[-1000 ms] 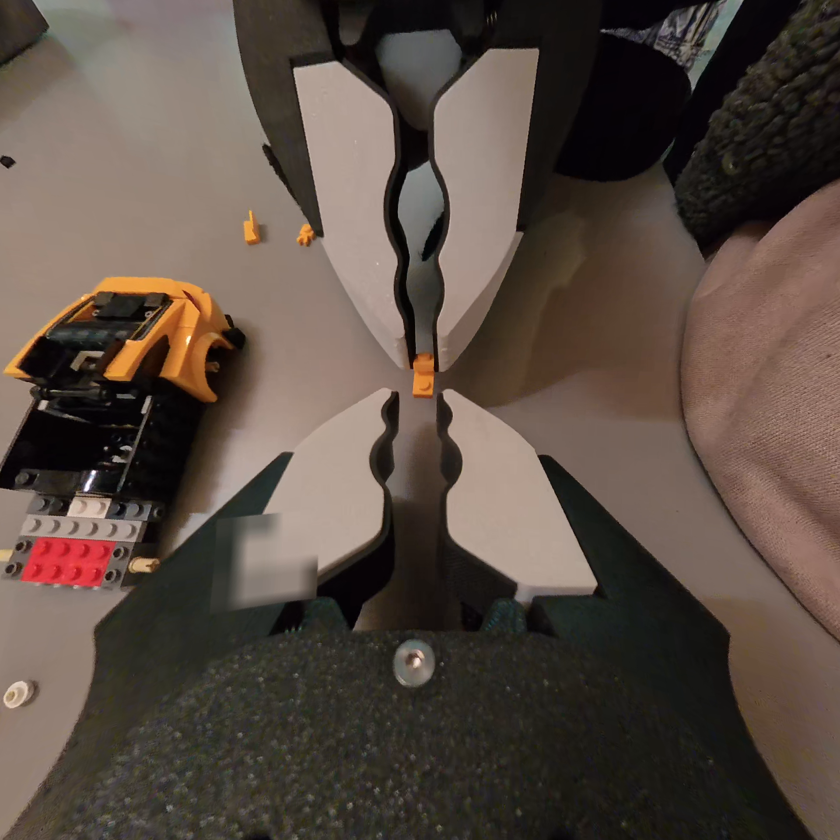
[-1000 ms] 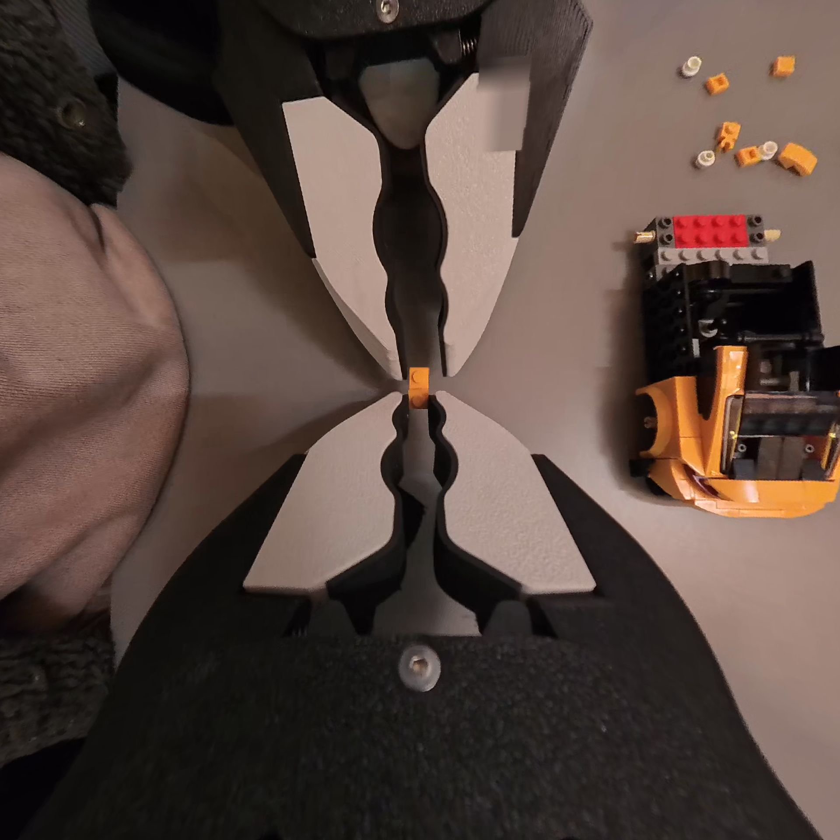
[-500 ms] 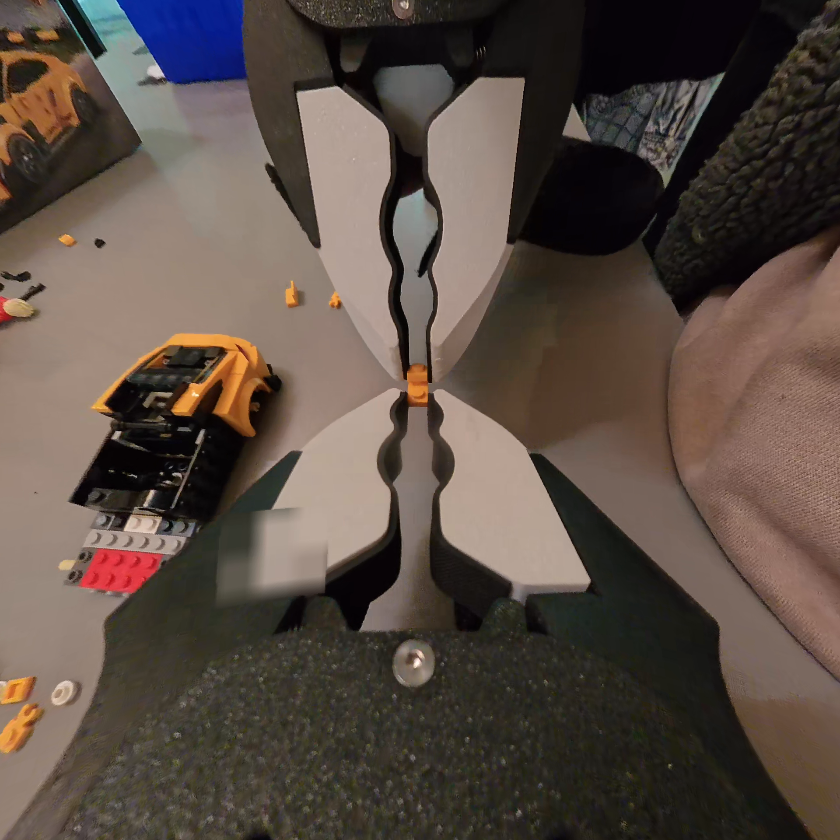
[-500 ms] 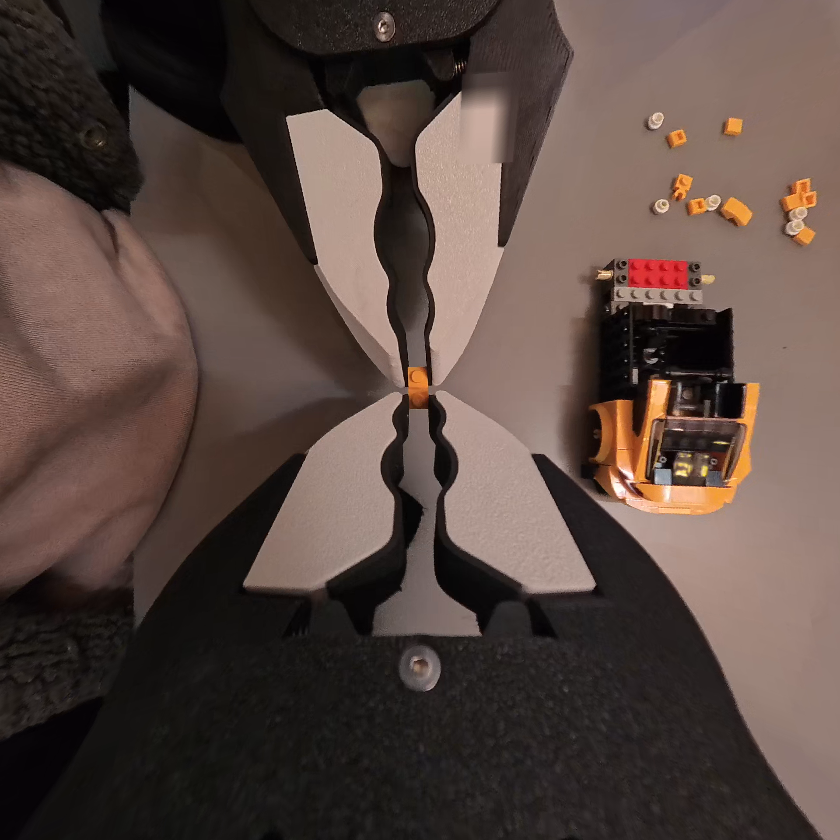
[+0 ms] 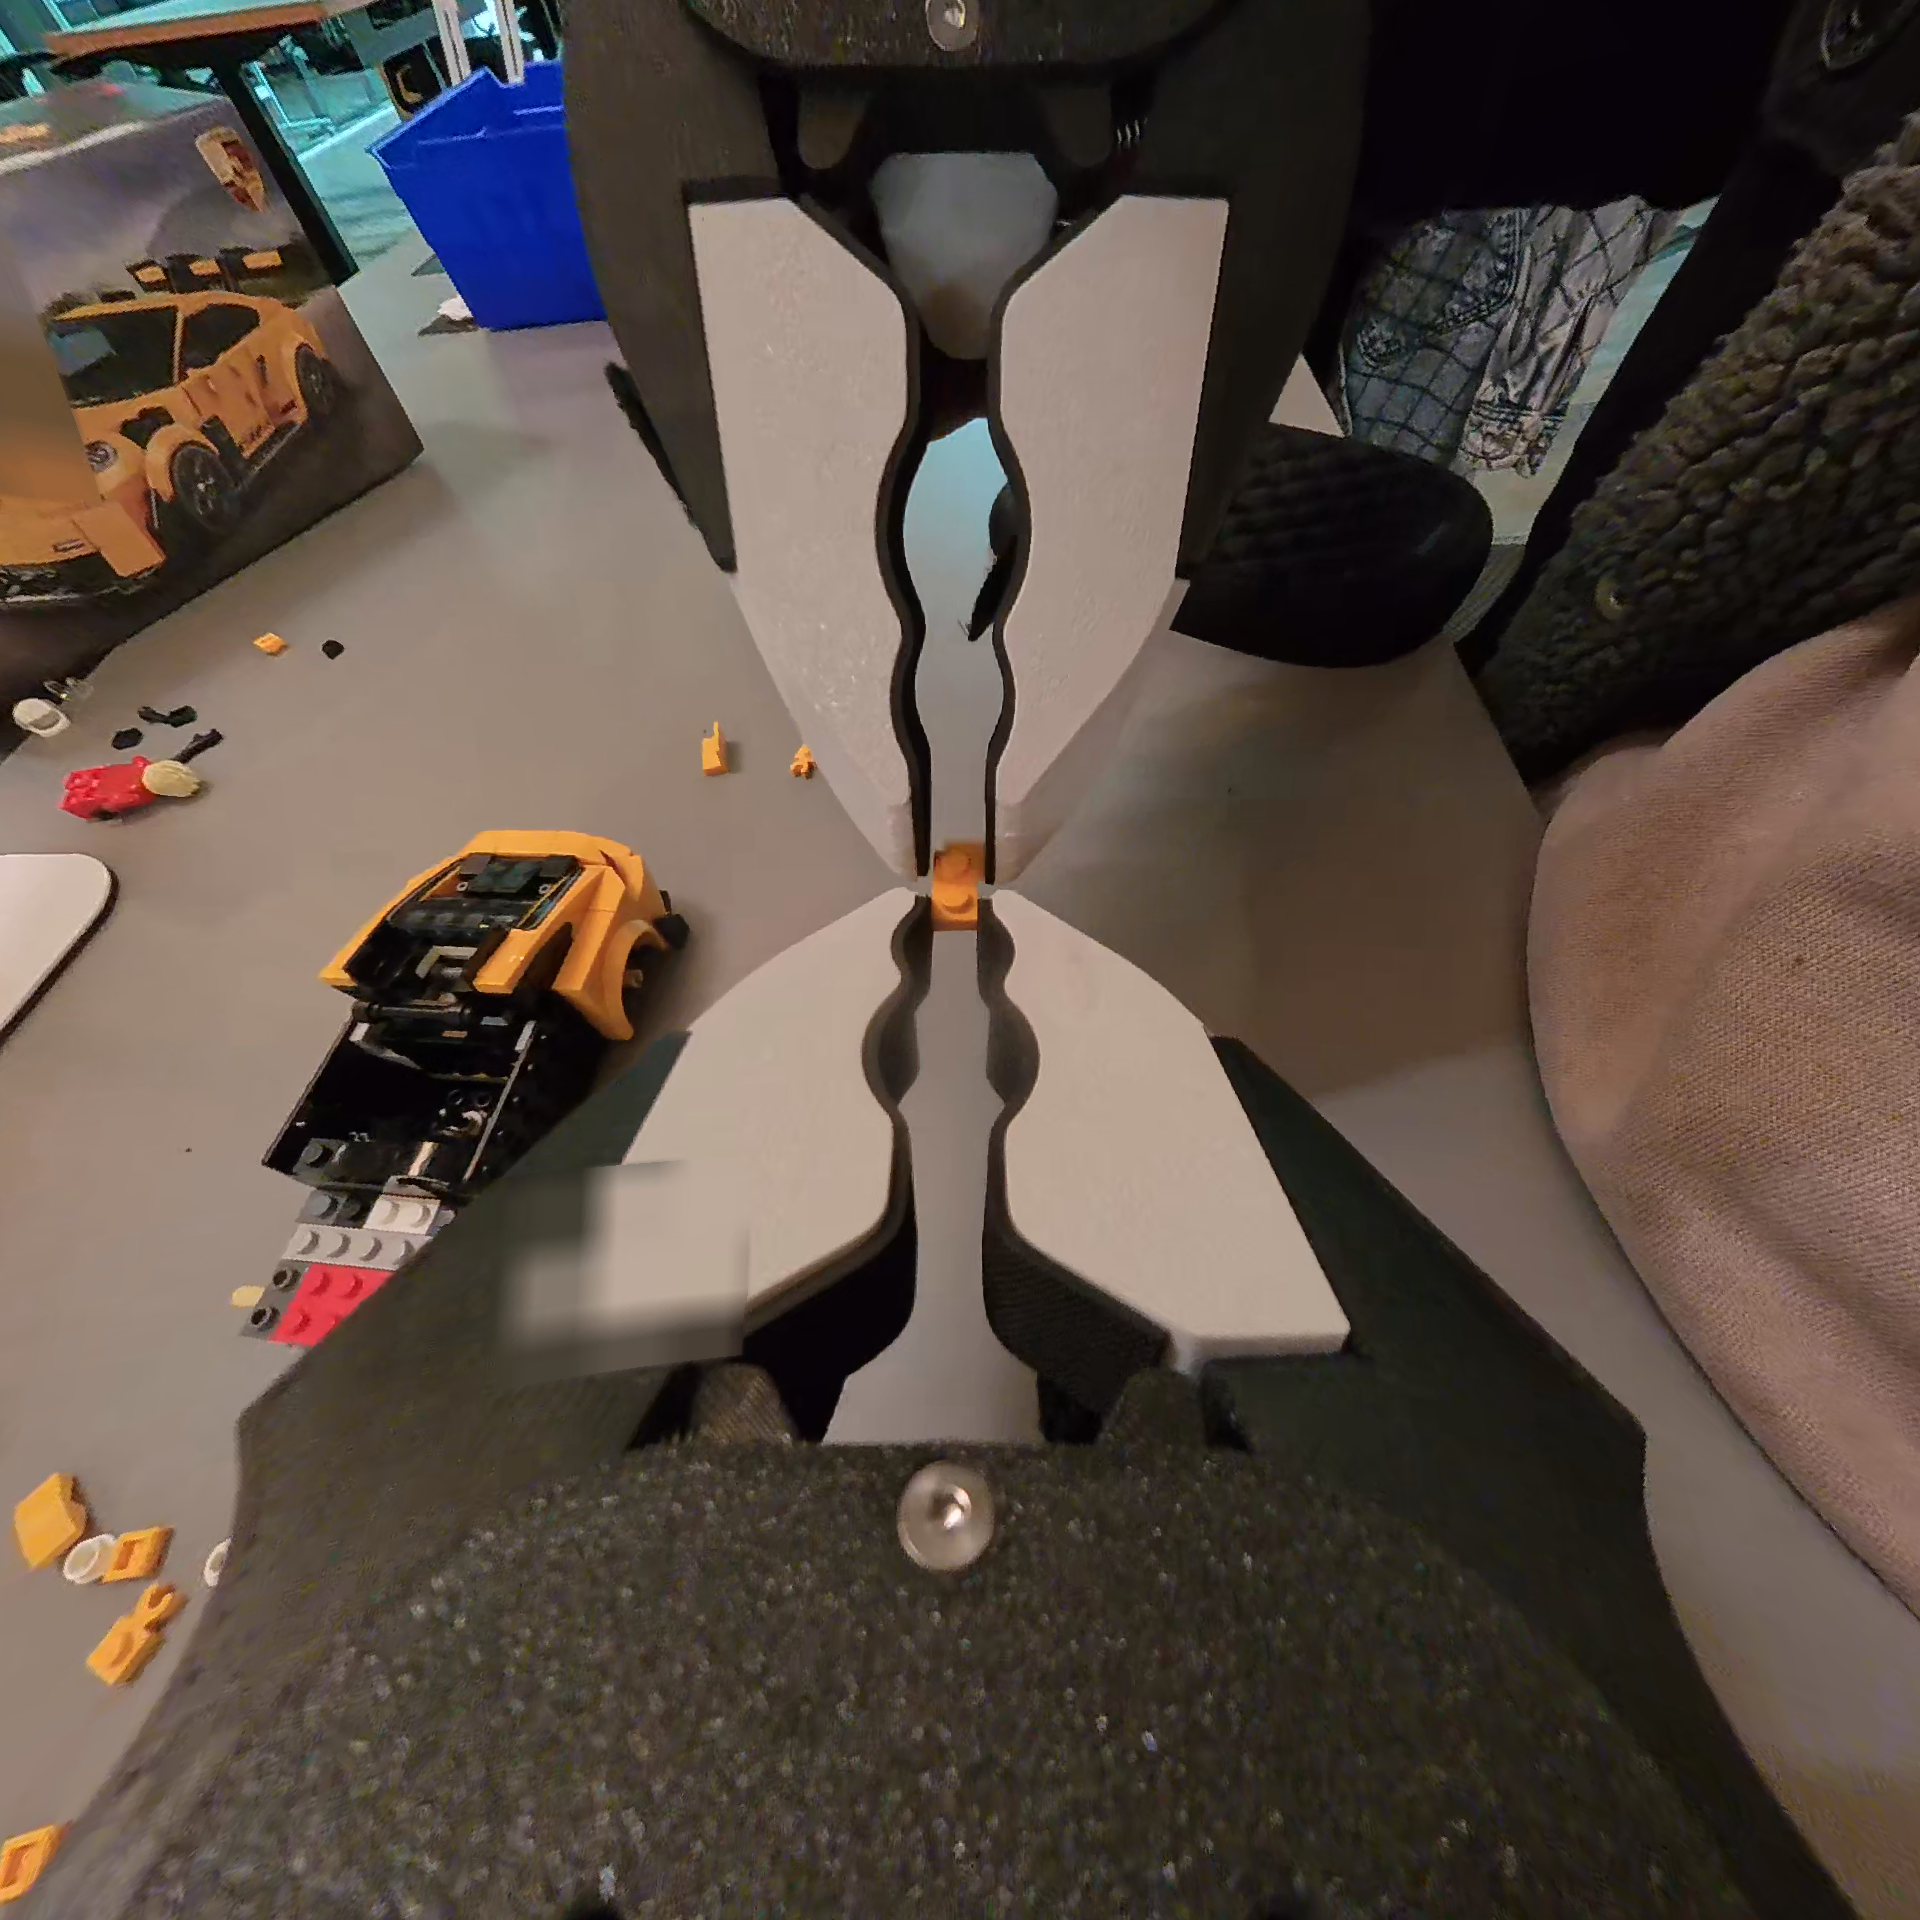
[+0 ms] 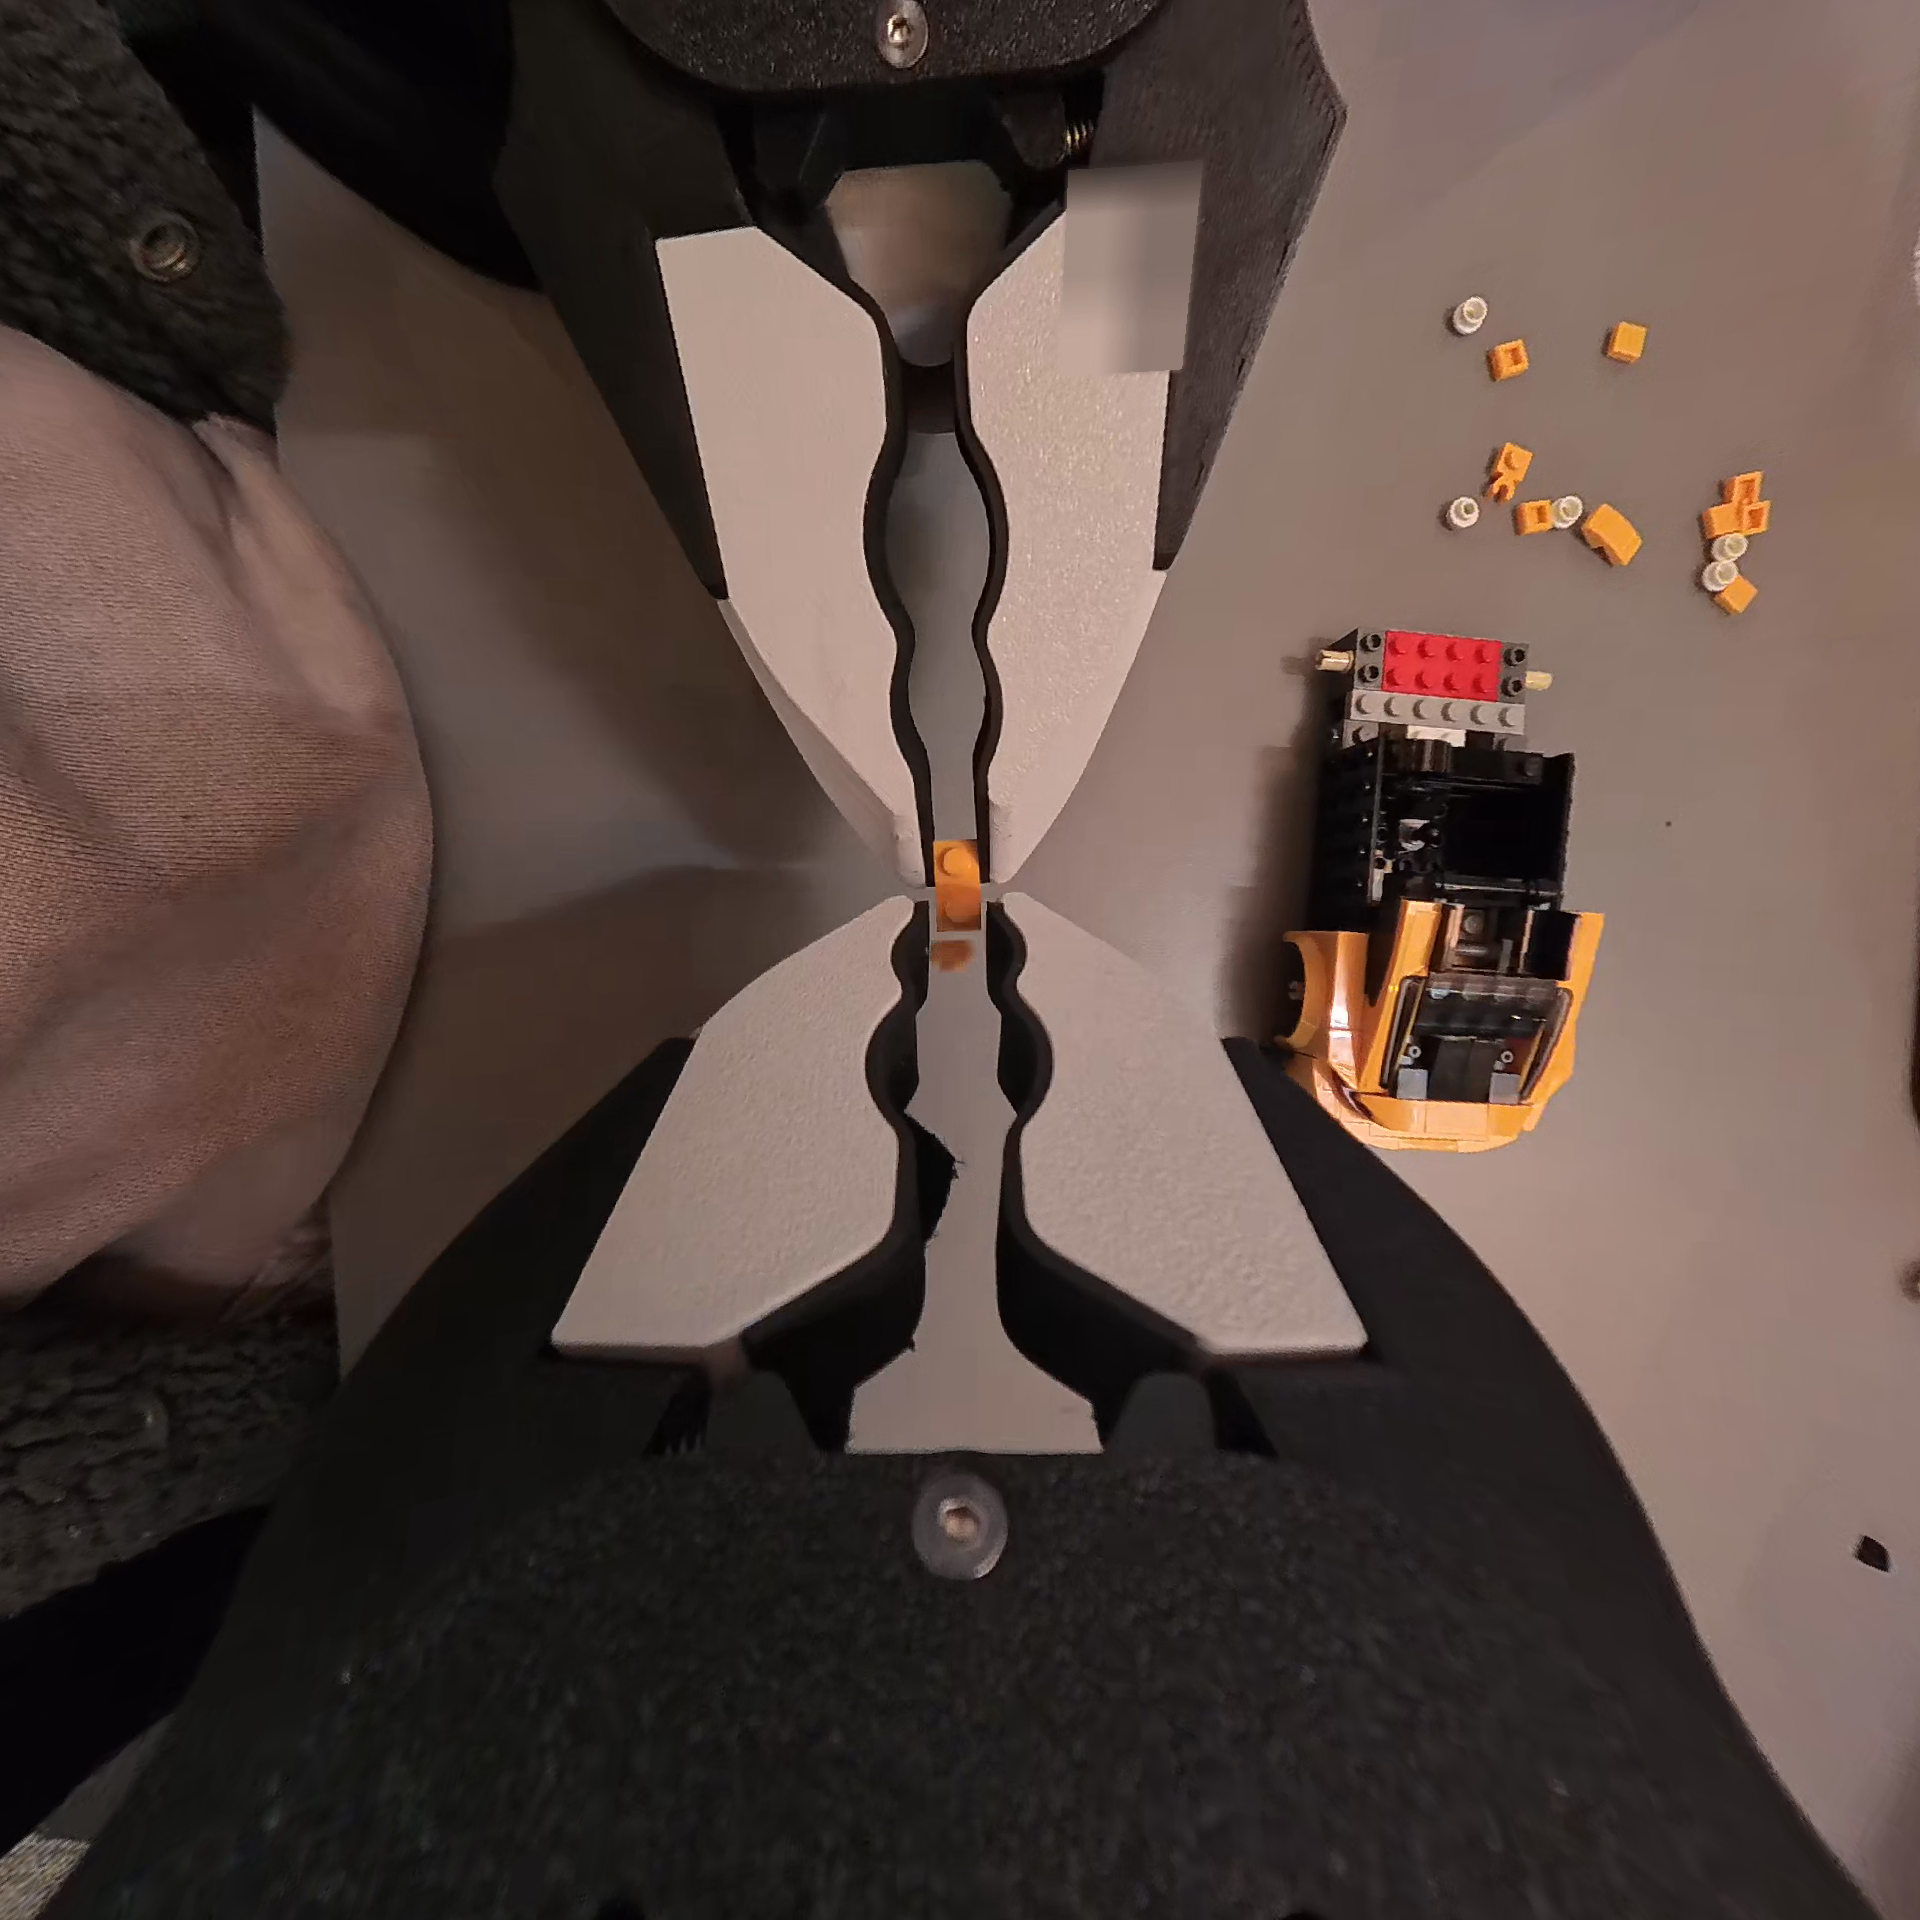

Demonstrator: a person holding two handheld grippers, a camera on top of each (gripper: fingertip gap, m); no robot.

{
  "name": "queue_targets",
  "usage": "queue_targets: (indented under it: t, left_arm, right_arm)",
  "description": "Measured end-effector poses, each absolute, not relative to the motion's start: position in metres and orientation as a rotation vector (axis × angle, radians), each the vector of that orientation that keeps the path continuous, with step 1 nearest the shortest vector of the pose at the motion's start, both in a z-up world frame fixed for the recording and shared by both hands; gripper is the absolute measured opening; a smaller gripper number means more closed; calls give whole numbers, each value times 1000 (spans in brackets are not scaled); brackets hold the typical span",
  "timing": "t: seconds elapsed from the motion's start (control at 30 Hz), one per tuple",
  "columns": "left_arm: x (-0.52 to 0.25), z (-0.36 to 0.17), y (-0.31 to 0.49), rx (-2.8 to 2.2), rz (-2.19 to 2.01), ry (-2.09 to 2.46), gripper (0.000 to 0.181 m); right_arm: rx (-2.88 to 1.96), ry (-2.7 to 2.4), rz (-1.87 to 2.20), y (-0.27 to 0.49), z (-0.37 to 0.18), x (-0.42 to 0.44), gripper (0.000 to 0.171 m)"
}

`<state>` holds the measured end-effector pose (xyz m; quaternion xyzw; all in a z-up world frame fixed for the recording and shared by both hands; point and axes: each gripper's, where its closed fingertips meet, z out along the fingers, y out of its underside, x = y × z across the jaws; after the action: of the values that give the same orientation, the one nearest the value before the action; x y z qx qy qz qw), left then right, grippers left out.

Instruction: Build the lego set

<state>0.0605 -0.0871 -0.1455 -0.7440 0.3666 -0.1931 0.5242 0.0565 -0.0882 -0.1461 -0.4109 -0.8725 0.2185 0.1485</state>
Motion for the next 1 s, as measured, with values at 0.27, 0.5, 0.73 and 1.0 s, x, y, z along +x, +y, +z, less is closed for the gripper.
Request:
queue_targets:
  t: [0.27,0.5,0.73,1.0]
  left_arm:
    - [57,-146,-87,-1791,-458,862,8]
    - [19,-151,-72,-1896,-318,742,8]
    - [-37,-140,-65,-1923,-218,584,7]
    - [-72,-130,-67,-1921,-187,487,7]
  right_arm:
    - [-1197,-2483,617,-80,-142,57,12]
    - [-1316,-2353,740,-64,-170,59,13]
    - [-1318,-2224,868,-74,-195,24,13]
    - [-1271,-2270,865,-115,-207,-21,15]
